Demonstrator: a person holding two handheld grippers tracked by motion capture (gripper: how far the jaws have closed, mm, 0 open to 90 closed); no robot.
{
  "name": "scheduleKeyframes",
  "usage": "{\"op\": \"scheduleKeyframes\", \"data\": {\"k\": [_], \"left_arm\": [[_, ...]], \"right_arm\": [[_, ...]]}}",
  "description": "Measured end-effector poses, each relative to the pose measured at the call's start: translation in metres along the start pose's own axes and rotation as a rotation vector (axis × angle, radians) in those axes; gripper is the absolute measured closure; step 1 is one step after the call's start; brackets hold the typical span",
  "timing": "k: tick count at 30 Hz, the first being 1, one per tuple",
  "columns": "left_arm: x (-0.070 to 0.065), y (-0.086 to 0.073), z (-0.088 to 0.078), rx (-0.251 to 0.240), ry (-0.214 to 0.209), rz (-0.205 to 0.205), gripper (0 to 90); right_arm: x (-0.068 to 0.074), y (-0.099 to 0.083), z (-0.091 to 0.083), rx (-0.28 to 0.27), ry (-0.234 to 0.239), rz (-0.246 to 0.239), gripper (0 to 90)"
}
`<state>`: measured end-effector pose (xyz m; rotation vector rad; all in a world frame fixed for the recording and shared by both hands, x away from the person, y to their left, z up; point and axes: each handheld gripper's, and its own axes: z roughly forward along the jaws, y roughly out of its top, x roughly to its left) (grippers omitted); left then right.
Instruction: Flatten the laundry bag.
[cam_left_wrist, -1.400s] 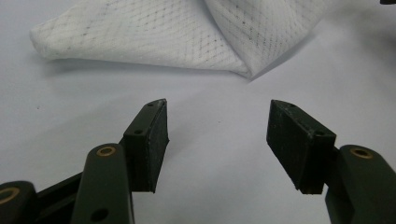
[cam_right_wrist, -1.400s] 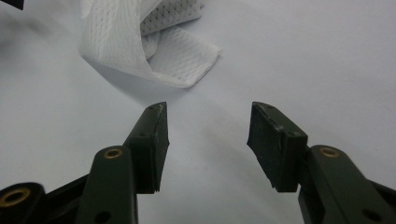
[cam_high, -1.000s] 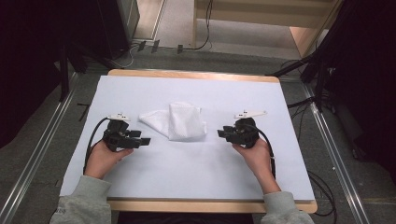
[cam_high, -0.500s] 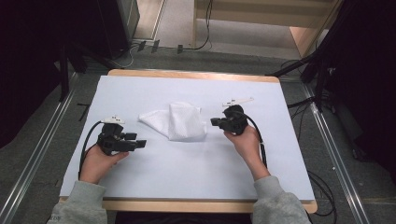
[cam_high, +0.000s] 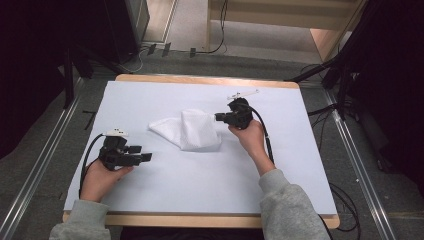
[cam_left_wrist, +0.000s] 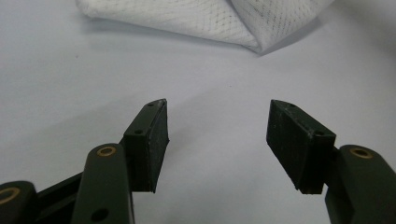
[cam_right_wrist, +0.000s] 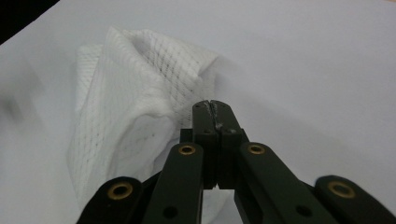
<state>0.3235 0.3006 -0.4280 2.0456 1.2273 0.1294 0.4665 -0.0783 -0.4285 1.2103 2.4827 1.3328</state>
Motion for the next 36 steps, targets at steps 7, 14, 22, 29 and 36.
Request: {"op": "scheduleKeyframes", "data": {"k": [7, 14, 22, 29, 36], "left_arm": [[0.002, 0.0, -0.002, -0.003, 0.005, -0.009, 39.5], [0.005, 0.0, -0.003, -0.011, 0.009, -0.021, 39.4], [0.008, 0.001, -0.003, -0.012, 0.012, -0.025, 39.4], [0.009, 0.003, -0.004, -0.017, 0.012, -0.024, 39.4], [0.01, 0.004, -0.003, -0.016, 0.01, -0.024, 39.4]], "right_arm": [[0.017, 0.001, 0.001, 0.007, 0.043, -0.045, 90.0], [0.034, 0.003, -0.005, -0.006, 0.085, -0.075, 90.0], [0.055, 0.0, -0.009, -0.013, 0.127, -0.115, 90.0], [0.069, -0.009, -0.008, 0.01, 0.148, -0.136, 90.0], [0.075, -0.018, -0.006, 0.031, 0.157, -0.147, 90.0]]}}
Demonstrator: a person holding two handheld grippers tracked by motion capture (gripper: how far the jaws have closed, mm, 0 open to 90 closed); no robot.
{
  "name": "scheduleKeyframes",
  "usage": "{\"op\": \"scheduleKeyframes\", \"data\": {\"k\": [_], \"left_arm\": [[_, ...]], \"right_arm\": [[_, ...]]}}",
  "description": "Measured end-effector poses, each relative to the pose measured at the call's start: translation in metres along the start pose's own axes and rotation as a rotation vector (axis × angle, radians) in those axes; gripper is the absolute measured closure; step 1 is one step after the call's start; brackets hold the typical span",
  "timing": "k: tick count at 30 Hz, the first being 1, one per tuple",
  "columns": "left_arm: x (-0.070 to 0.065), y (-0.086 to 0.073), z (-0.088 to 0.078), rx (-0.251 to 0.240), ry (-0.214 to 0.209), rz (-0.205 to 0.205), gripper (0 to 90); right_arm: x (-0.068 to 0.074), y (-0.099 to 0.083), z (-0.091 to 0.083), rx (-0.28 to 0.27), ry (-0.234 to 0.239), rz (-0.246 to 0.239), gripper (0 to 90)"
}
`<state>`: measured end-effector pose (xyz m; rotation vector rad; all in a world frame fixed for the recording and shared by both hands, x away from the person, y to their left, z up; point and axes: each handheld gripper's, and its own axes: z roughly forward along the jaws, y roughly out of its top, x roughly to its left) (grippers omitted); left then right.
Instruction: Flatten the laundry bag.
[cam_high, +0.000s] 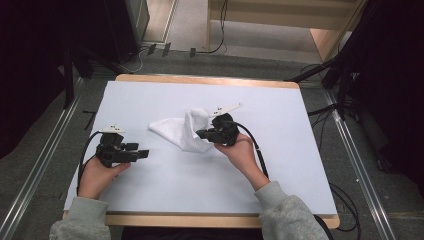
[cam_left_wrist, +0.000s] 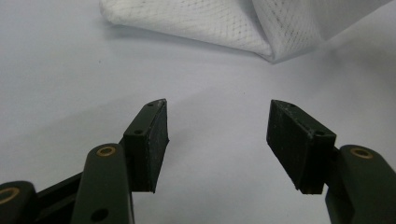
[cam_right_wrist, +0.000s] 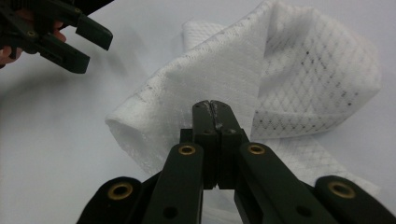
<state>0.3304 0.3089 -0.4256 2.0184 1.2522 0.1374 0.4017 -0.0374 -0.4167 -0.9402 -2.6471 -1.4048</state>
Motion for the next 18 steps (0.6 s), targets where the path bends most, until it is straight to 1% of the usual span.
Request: {"op": "scheduleKeyframes", "data": {"k": [2, 6, 11, 14, 15, 17, 18], "left_arm": [[0.0, 0.001, 0.001, -0.004, -0.001, 0.0, 39.4], [0.0, 0.002, 0.003, 0.001, -0.003, 0.004, 39.4], [-0.001, 0.005, 0.006, 0.002, -0.011, 0.013, 39.4], [-0.002, 0.007, 0.007, 0.007, -0.015, 0.017, 39.4], [-0.002, 0.008, 0.008, 0.009, -0.018, 0.018, 39.5], [-0.003, 0.01, 0.01, 0.01, -0.022, 0.026, 39.5], [-0.005, 0.011, 0.011, 0.007, -0.022, 0.027, 39.5]], "right_arm": [[0.002, -0.003, 0.001, 0.002, 0.005, 0.0, 90.0], [0.009, -0.009, 0.006, 0.022, 0.015, -0.008, 90.0], [0.018, -0.016, 0.016, 0.061, 0.02, -0.018, 90.0], [0.02, -0.021, 0.022, 0.08, 0.014, -0.03, 90.0], [0.021, -0.023, 0.025, 0.095, 0.013, -0.034, 90.0], [0.021, -0.026, 0.028, 0.1, 0.007, -0.035, 90.0], [0.02, -0.027, 0.029, 0.106, 0.006, -0.028, 90.0]]}}
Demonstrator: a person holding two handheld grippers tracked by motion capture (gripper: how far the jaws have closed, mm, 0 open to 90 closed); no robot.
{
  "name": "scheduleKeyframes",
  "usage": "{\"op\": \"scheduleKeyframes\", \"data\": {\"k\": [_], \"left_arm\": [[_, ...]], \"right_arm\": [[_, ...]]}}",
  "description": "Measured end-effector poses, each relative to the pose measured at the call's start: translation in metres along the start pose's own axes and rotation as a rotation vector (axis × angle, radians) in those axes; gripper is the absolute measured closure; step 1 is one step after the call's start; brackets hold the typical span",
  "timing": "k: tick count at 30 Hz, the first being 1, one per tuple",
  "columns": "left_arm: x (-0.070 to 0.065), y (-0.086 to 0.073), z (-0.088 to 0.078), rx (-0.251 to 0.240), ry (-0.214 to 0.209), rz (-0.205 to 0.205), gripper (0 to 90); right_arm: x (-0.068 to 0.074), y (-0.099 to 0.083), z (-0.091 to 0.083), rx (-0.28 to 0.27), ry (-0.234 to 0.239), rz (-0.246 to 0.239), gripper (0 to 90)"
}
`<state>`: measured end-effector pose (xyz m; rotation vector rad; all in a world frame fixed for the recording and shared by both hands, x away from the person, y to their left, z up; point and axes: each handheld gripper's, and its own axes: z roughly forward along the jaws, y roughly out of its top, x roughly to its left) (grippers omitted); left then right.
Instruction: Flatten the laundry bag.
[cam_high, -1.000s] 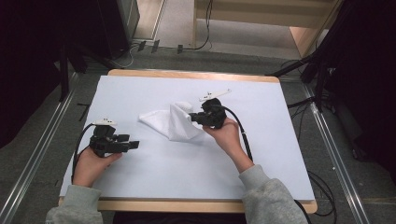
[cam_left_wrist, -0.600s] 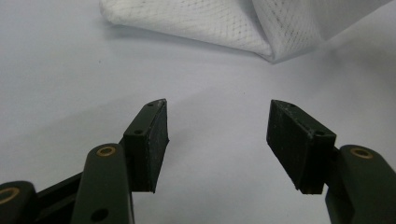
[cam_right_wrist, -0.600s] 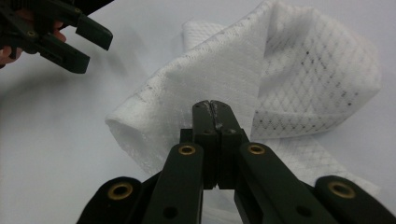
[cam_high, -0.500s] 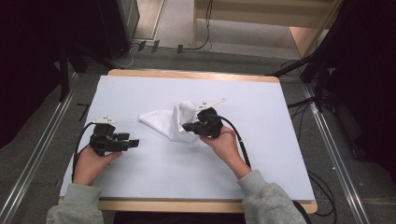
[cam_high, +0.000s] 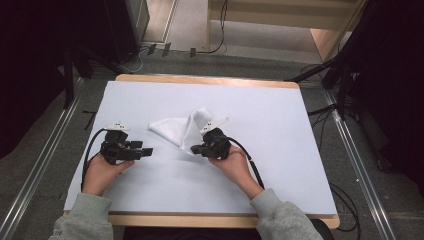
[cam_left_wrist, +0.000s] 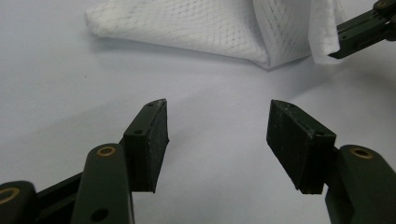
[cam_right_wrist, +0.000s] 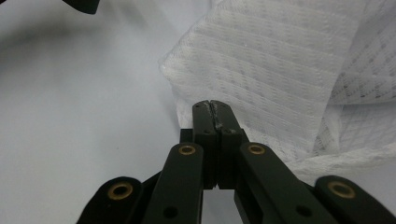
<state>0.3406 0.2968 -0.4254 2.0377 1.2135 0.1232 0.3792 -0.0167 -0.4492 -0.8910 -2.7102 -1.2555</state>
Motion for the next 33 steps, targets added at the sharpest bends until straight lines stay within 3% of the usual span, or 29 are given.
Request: {"op": "scheduleKeyframes", "data": {"k": [12, 21, 24, 27, 28, 31, 33], "left_arm": [[-0.03, 0.029, 0.029, 0.01, -0.097, 0.086, 40.7], [-0.047, 0.057, 0.057, 0.012, -0.128, 0.114, 41.0], [-0.051, 0.064, 0.069, 0.019, -0.141, 0.101, 41.7], [-0.053, 0.067, 0.084, 0.036, -0.141, 0.086, 52.6], [-0.053, 0.066, 0.088, 0.037, -0.14, 0.089, 65.2], [-0.05, 0.064, 0.089, 0.038, -0.18, 0.072, 89.4], [-0.05, 0.062, 0.088, 0.041, -0.182, 0.076, 90.0]], "right_arm": [[-0.007, -0.011, 0.013, 0.031, -0.019, 0.016, 90.0], [-0.006, -0.016, 0.012, 0.024, -0.025, 0.024, 90.0], [-0.007, -0.017, 0.011, 0.019, -0.025, 0.023, 90.0], [-0.007, -0.017, 0.01, 0.023, -0.021, 0.032, 90.0], [-0.007, -0.017, 0.01, 0.022, -0.02, 0.031, 90.0], [-0.006, -0.017, 0.004, 0.019, -0.016, 0.032, 86.8], [-0.006, -0.017, -0.004, 0.012, -0.031, 0.021, 84.4]]}}
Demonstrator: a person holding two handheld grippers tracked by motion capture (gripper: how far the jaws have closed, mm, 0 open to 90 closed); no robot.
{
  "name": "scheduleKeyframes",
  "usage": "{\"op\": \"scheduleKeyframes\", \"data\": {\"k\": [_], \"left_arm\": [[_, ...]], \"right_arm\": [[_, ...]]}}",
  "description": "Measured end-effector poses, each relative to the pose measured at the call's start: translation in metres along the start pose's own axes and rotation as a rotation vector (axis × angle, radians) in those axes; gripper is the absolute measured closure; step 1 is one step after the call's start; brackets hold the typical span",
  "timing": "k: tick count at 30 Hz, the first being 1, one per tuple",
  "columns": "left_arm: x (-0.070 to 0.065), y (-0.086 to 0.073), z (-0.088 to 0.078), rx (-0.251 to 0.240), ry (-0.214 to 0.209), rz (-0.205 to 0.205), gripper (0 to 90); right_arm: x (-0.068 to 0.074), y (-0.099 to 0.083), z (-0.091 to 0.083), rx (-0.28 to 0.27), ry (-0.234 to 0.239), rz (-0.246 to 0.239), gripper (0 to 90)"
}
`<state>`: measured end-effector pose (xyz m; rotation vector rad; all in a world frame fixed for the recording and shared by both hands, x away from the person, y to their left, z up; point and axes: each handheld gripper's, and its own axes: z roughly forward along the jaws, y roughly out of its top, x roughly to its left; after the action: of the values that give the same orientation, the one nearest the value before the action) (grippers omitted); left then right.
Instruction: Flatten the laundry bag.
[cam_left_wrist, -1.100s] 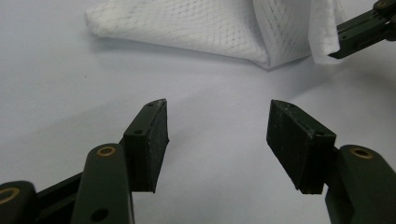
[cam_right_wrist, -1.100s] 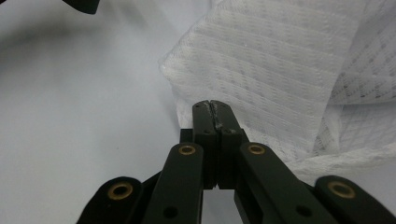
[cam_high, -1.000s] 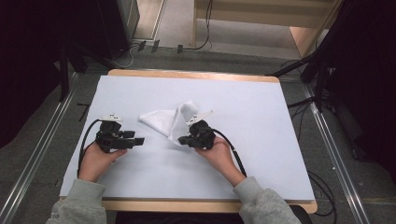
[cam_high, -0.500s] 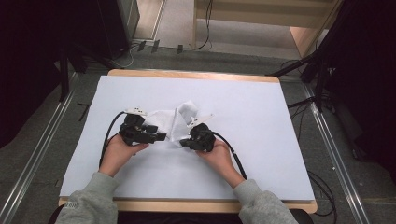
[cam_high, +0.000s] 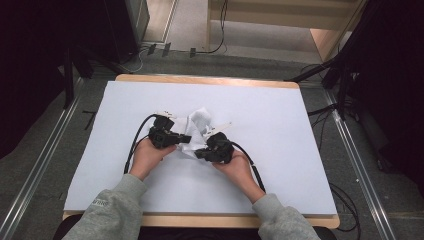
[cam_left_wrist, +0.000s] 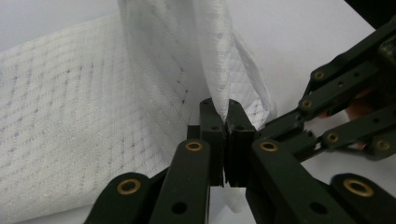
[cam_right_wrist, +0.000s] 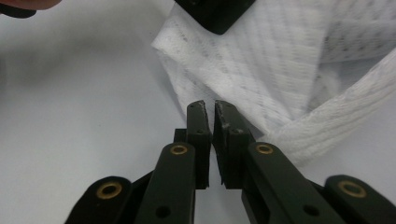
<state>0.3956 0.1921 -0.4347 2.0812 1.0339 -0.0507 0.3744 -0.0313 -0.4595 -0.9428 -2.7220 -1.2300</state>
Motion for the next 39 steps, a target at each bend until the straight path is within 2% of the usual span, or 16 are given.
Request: {"op": "scheduleKeyframes", "data": {"k": [1, 4, 10, 14, 16, 19, 25, 30, 34, 39], "left_arm": [[-0.001, 0.0, -0.001, 0.0, 0.004, 0.003, 90.0], [-0.006, -0.002, -0.006, -0.01, 0.009, 0.021, 90.0], [-0.021, -0.01, -0.016, -0.025, 0.028, 0.058, 90.0], [-0.028, -0.02, -0.02, -0.014, 0.048, 0.069, 90.0], [-0.029, -0.024, -0.02, -0.002, 0.058, 0.073, 90.0], [-0.029, -0.031, -0.024, -0.012, 0.055, 0.053, 90.0], [-0.03, -0.044, -0.03, -0.009, 0.061, 0.023, 90.0], [-0.024, -0.055, -0.039, 0.004, 0.083, -0.002, 90.0], [-0.019, -0.063, -0.049, 0.016, 0.095, -0.017, 90.0], [-0.008, -0.072, -0.06, 0.02, 0.101, -0.053, 89.9]], "right_arm": [[-0.001, 0.0, -0.005, -0.014, -0.004, -0.009, 82.5], [-0.007, 0.0, -0.021, -0.051, -0.029, 0.004, 78.4], [-0.027, -0.001, -0.046, -0.124, -0.092, 0.06, 72.2], [-0.04, -0.001, -0.055, -0.174, -0.13, 0.089, 65.7], [-0.046, 0.0, -0.054, -0.167, -0.137, 0.111, 60.2], [-0.051, 0.001, -0.048, -0.162, -0.133, 0.129, 55.6], [-0.051, 0.005, -0.032, -0.139, -0.096, 0.145, 49.3], [-0.048, 0.006, -0.022, -0.099, -0.084, 0.146, 50.0], [-0.044, 0.008, -0.031, -0.115, -0.103, 0.101, 55.1], [-0.043, 0.002, -0.032, -0.123, -0.104, 0.112, 57.4]]}}
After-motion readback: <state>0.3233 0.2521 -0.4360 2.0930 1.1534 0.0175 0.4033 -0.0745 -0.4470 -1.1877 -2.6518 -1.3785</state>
